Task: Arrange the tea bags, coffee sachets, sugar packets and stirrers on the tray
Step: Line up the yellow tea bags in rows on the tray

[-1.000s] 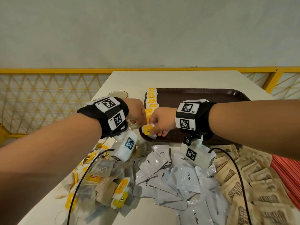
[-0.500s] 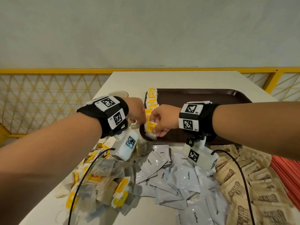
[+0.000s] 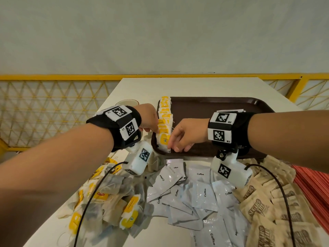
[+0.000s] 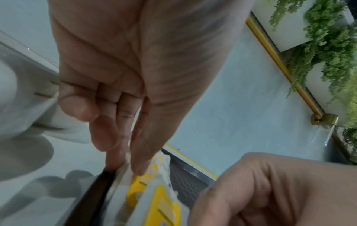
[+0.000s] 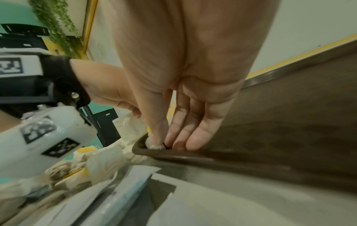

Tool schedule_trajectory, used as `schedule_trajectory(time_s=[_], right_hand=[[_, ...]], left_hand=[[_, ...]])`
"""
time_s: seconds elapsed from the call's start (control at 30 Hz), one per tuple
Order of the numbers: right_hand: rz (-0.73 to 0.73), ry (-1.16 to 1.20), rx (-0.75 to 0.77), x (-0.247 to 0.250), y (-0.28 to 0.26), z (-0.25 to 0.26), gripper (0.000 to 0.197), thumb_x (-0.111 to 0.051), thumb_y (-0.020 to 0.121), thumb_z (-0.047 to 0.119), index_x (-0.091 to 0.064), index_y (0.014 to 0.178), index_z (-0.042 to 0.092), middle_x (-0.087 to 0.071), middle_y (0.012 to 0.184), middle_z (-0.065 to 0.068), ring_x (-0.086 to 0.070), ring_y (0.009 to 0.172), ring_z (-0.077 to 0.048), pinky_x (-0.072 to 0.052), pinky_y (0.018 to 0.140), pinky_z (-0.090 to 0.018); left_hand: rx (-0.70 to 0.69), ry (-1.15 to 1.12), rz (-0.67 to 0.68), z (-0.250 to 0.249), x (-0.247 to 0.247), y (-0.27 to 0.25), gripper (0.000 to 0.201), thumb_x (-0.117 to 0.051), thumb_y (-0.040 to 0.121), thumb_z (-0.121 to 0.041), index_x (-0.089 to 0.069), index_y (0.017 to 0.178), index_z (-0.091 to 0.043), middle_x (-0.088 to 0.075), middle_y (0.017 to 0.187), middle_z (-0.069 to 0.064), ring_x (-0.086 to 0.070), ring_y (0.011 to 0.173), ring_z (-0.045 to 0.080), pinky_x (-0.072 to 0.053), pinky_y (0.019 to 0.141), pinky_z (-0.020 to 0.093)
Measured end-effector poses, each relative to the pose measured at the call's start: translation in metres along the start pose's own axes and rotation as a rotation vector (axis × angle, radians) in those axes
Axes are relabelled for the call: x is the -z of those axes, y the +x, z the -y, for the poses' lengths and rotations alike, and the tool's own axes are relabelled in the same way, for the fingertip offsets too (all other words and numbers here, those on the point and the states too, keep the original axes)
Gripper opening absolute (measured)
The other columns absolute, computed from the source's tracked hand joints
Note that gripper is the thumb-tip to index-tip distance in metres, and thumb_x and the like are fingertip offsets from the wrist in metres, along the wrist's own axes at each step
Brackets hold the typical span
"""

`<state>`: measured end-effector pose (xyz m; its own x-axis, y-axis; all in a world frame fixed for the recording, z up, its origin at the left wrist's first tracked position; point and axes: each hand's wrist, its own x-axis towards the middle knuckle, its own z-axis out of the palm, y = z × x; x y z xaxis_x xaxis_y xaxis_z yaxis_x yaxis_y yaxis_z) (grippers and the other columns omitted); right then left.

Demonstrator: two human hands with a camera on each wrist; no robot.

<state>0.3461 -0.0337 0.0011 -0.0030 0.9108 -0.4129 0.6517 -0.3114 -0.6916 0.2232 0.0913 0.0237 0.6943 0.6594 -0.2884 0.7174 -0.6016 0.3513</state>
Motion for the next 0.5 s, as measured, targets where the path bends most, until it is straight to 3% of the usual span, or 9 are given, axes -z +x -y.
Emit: schedule_trajectory(time_s=[0.17, 0.23, 0.33, 0.4, 0.5], right_hand=[[-0.055, -0.013, 0.014, -0.004, 0.009, 0.004, 0.021, -0.058, 0.091, 0.001, -0.071, 0.105, 0.009, -0.068, 0.101, -0.017, -0.064, 0.076, -0.011, -0.057, 0.074, -0.023], [-0.058, 0.003, -0.014, 0.000, 0.010, 0.007, 0.018, -0.056, 0.091, 0.000, -0.071, 0.093, 0.008, -0.066, 0.095, -0.016, -0.062, 0.074, -0.012, -0.056, 0.079, -0.029], [-0.209, 0.139, -0.086, 0.009, 0.014, 0.003, 0.021, -0.052, 0.088, -0.010, -0.066, 0.079, 0.003, -0.062, 0.077, -0.013, -0.061, 0.071, -0.017, -0.055, 0.080, -0.033], [-0.254, 0.197, -0.094, 0.010, 0.016, -0.002, 0.018, -0.053, 0.087, -0.011, -0.068, 0.087, 0.000, -0.063, 0.078, -0.012, -0.064, 0.075, -0.017, -0.056, 0.078, -0.030], [-0.156, 0.202, -0.088, 0.008, 0.015, -0.006, 0.022, -0.055, 0.087, -0.011, -0.069, 0.097, 0.001, -0.067, 0.083, -0.006, -0.067, 0.077, -0.013, -0.057, 0.075, -0.024]], left_hand=[[0.025, -0.045, -0.034, -0.004, -0.004, 0.001, 0.027, -0.073, 0.082, -0.018, -0.065, 0.106, -0.006, -0.061, 0.074, 0.000, -0.060, 0.069, 0.012, -0.049, 0.059, 0.023], [0.034, -0.054, -0.037, -0.004, -0.005, 0.001, 0.031, -0.073, 0.082, -0.018, -0.064, 0.109, -0.005, -0.061, 0.076, 0.001, -0.060, 0.071, 0.013, -0.048, 0.058, 0.023], [0.035, -0.085, -0.042, -0.005, -0.006, 0.003, 0.035, -0.073, 0.082, -0.016, -0.058, 0.112, -0.004, -0.063, 0.086, 0.006, -0.060, 0.071, 0.014, -0.047, 0.057, 0.022], [0.037, -0.142, -0.049, -0.005, -0.004, 0.004, 0.036, -0.073, 0.082, -0.012, -0.052, 0.111, -0.009, -0.061, 0.082, 0.005, -0.058, 0.066, 0.012, -0.047, 0.057, 0.023], [0.041, -0.134, -0.033, -0.005, 0.000, 0.007, 0.031, -0.071, 0.084, -0.012, -0.060, 0.112, -0.005, -0.060, 0.076, 0.000, -0.057, 0.064, 0.009, -0.046, 0.056, 0.021]])
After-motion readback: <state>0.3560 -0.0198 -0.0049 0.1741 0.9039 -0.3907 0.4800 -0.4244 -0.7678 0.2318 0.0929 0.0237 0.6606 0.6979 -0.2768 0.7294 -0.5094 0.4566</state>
